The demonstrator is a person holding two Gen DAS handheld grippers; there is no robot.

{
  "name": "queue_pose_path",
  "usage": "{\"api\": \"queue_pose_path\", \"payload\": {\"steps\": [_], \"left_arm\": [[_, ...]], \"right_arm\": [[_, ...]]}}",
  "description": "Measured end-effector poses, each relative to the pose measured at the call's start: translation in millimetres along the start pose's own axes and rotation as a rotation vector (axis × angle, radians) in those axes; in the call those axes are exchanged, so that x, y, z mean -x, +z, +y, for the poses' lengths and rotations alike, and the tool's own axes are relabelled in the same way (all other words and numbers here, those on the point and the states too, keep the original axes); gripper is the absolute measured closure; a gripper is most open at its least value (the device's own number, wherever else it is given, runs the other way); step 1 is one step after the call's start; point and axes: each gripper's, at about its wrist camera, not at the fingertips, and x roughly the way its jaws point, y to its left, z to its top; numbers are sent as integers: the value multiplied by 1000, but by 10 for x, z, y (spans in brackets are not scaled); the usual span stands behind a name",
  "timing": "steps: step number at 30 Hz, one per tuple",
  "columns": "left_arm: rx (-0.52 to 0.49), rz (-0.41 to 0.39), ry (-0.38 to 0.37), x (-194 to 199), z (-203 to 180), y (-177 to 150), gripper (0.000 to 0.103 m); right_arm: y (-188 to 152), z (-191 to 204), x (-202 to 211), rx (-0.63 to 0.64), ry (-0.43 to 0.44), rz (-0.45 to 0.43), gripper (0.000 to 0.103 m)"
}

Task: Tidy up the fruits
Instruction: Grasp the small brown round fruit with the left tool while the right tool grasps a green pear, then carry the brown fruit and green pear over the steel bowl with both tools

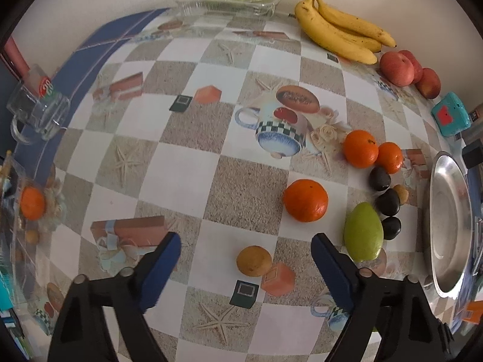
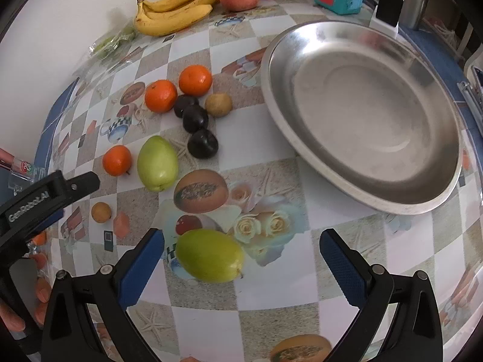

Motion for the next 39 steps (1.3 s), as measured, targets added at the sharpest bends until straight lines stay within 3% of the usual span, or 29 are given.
{"api": "queue_pose_path", "payload": {"steps": [4, 8, 10, 18, 24, 32, 39], "left_arm": [[-12, 22, -25, -40, -34, -6, 30], [-29, 50, -19, -107, -71, -19, 46], [-32, 64, -18, -150, -79, -23, 52], [-40, 97, 7, -291, -86, -43, 57], [-50, 87, 22, -342, -56, -44, 73], [-52, 89, 26, -361, -66, -26, 74], [-58, 90, 26, -319, -118, -38, 74]], "right_arm": [[-28, 87, 0, 11, 10, -14, 3], [-81, 187, -52, 55, -11, 0, 19], [-105, 205, -102, 61, -14, 19, 20], [-130, 207, -174, 58, -22, 38, 26], [-136, 216, -161, 67, -32, 36, 35], [-146, 242, -138, 80, -1, 40, 49], [-126, 216, -131, 73, 13, 45, 50]]}}
